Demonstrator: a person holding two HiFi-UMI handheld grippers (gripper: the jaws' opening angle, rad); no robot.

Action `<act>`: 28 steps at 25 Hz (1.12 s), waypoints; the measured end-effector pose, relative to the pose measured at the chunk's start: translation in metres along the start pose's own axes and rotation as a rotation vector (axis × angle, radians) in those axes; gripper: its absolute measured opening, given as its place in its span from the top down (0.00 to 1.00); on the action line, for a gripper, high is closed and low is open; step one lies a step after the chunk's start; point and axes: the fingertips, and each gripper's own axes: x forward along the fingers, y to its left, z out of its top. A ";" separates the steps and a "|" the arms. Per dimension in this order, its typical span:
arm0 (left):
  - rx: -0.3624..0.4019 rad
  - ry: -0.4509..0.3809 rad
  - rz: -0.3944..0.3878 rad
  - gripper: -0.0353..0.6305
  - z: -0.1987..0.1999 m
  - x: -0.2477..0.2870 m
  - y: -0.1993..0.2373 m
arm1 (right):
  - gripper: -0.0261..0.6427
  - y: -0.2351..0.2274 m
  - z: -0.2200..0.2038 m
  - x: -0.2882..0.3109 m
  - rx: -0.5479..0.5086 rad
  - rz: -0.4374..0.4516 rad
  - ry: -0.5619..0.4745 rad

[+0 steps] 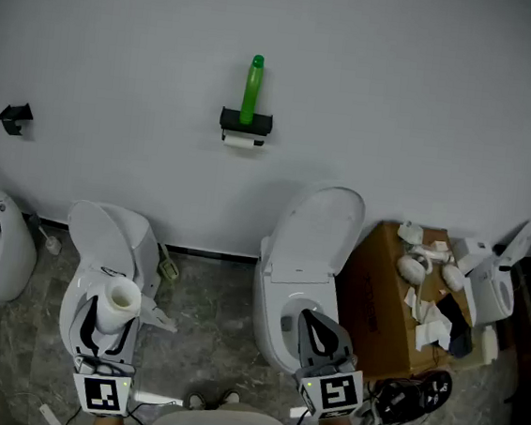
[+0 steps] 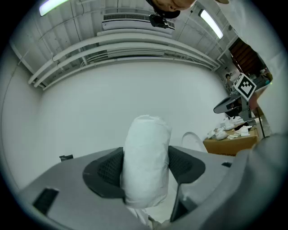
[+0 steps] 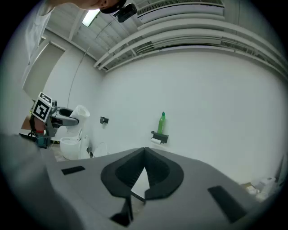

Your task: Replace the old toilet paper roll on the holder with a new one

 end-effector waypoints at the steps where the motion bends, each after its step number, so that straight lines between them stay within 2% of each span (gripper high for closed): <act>1: 0.003 0.000 0.001 0.49 -0.001 0.000 0.000 | 0.96 0.000 -0.001 0.001 0.001 0.002 -0.001; 12: 0.006 0.009 0.025 0.49 -0.004 0.002 0.005 | 0.96 0.002 0.000 0.013 0.007 0.033 -0.004; 17: 0.011 0.017 0.028 0.49 -0.003 0.010 0.000 | 0.96 0.000 -0.005 0.018 0.041 0.080 -0.012; 25: 0.023 0.045 0.047 0.49 -0.004 0.014 -0.014 | 0.96 -0.014 -0.018 0.024 0.024 0.102 0.024; 28: 0.030 0.056 0.065 0.49 -0.004 0.013 -0.022 | 0.96 -0.024 -0.023 0.026 0.029 0.104 0.001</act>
